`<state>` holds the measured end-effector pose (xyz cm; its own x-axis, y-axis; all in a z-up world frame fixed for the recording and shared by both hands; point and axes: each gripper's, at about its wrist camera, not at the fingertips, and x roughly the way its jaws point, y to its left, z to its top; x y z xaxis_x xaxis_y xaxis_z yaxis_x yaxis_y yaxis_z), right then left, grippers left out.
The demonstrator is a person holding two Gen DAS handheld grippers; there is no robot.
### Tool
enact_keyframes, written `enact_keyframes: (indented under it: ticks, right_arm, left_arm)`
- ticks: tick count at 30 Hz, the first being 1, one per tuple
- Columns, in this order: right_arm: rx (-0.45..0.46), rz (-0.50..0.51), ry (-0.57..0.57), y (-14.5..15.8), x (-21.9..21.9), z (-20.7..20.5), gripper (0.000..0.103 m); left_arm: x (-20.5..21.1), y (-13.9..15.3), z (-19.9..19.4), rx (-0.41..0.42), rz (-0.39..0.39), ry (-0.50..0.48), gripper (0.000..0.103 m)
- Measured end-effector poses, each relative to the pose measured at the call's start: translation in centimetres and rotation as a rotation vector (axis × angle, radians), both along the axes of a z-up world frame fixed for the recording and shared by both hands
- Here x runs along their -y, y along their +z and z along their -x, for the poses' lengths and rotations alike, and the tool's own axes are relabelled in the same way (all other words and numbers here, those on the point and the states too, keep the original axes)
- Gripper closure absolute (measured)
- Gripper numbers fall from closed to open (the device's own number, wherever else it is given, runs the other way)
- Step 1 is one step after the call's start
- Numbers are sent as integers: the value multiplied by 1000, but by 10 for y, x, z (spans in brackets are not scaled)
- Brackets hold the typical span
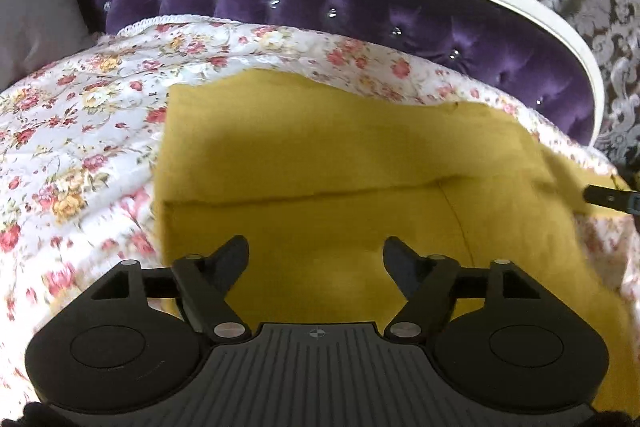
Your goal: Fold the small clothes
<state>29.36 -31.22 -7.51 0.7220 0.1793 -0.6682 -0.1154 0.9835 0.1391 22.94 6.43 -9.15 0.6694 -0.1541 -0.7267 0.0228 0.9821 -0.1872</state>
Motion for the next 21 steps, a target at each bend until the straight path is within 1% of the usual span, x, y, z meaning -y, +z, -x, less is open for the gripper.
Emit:
enact_keyframes:
  ticks: [1, 2, 3, 6, 7, 8, 11, 13, 17, 21]
  right_arm:
    - [-12, -10, -2, -2, 8, 5, 1]
    - [-21, -20, -9, -3, 16, 10, 1]
    - [-29, -29, -19, -5, 24, 15, 1]
    - [-45, -45, -55, -10, 48, 28, 1]
    - [-44, -44, -72, -10, 56, 32, 1]
    - [-39, -39, -90, -11, 64, 36, 1]
    - [-31, -25, -140, -12, 88, 43, 1]
    - [-27, -24, -174, -12, 105, 45, 1]
    - [-10, 3, -231, -13, 135, 48, 1]
    - [28, 45, -239, -11, 157, 47, 1]
  left_arm:
    - [4, -2, 4, 8, 2, 8, 29]
    - [7, -4, 7, 17, 5, 16, 27]
    - [10, -6, 10, 24, 2, 22, 22]
    - [21, -14, 14, 51, -30, 26, 18]
    - [23, -17, 15, 59, -49, 28, 16]
    - [25, -18, 16, 80, -73, 29, 13]
    - [34, -26, 21, 127, -144, 14, 8]
    - [39, -28, 23, 148, -175, 7, 6]
    - [36, -28, 24, 156, -153, 14, 6]
    - [38, -29, 24, 163, -157, 15, 5]
